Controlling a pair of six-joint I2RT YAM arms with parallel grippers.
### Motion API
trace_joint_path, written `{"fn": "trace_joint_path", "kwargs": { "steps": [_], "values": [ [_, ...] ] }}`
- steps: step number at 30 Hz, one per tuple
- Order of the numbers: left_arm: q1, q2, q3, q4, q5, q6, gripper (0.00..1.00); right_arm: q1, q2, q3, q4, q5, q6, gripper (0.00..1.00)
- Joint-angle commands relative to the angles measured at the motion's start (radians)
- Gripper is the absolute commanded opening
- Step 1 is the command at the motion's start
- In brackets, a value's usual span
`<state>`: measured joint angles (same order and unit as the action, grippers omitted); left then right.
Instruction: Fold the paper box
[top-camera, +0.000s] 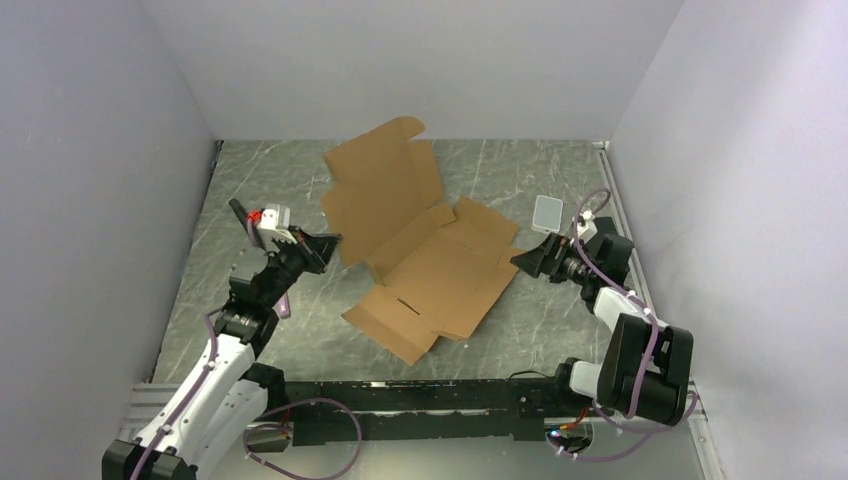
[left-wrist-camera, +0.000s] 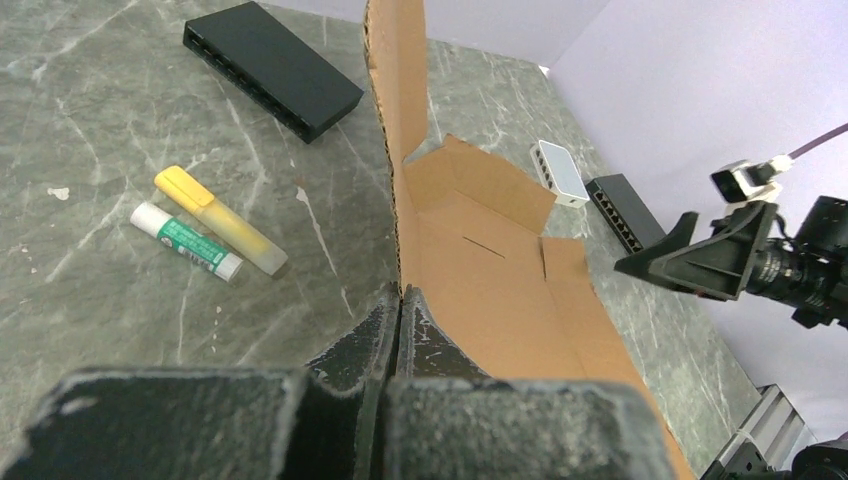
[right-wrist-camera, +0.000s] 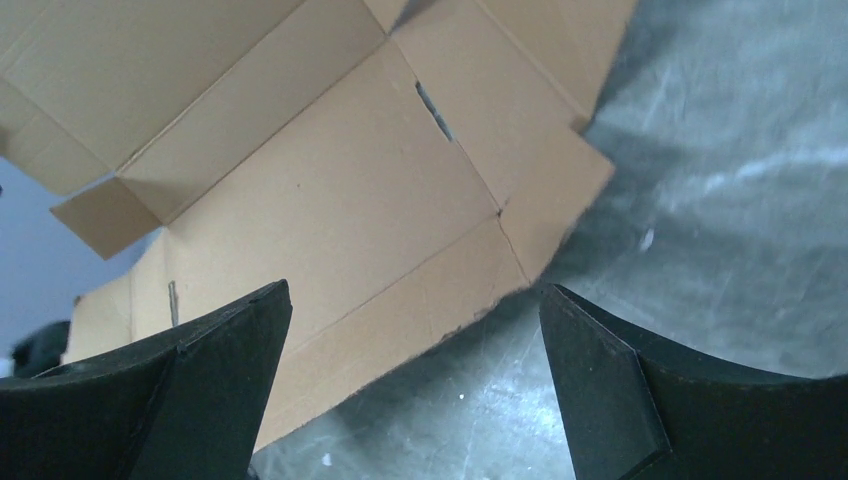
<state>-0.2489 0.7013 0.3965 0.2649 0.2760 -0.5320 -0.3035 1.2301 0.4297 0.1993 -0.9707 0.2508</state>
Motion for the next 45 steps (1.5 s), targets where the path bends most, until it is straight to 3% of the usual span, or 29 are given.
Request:
{"fn": "trace_joint_path", "kwargs": {
  "steps": [1, 15, 25, 27, 33, 37, 40, 41, 45],
  "values": [
    [-0.015, 0.005, 0.037, 0.069, 0.006, 0.030, 0.00, 0.024, 0.041, -0.035, 0.169, 0.063, 0.203, 0.99],
    [-0.056, 0.017, 0.057, 0.072, -0.044, 0.015, 0.00, 0.157, 0.168, -0.038, 0.094, 0.198, 0.399, 1.00],
    [-0.081, 0.019, 0.059, 0.069, -0.073, -0.005, 0.00, 0.173, 0.209, -0.073, 0.214, 0.221, 0.464, 0.97],
    [-0.086, 0.016, 0.059, 0.065, -0.080, -0.005, 0.00, 0.174, 0.237, -0.071, 0.222, 0.220, 0.485, 0.89],
    [-0.099, 0.019, 0.070, 0.052, -0.090, 0.001, 0.00, 0.173, 0.318, -0.060, 0.257, 0.171, 0.575, 0.50],
    [-0.105, 0.014, 0.070, 0.050, -0.096, -0.002, 0.00, 0.173, 0.308, -0.069, 0.301, 0.146, 0.618, 0.25],
    [-0.109, 0.005, 0.059, 0.062, -0.093, -0.025, 0.00, 0.170, 0.291, -0.066, 0.326, 0.119, 0.629, 0.12],
    [-0.110, 0.001, 0.056, 0.065, -0.091, -0.032, 0.00, 0.167, 0.281, -0.065, 0.327, 0.120, 0.628, 0.02],
    [-0.112, -0.017, 0.047, 0.059, -0.070, -0.054, 0.00, 0.137, 0.225, -0.066, 0.346, 0.114, 0.599, 0.00]
  ]
}}
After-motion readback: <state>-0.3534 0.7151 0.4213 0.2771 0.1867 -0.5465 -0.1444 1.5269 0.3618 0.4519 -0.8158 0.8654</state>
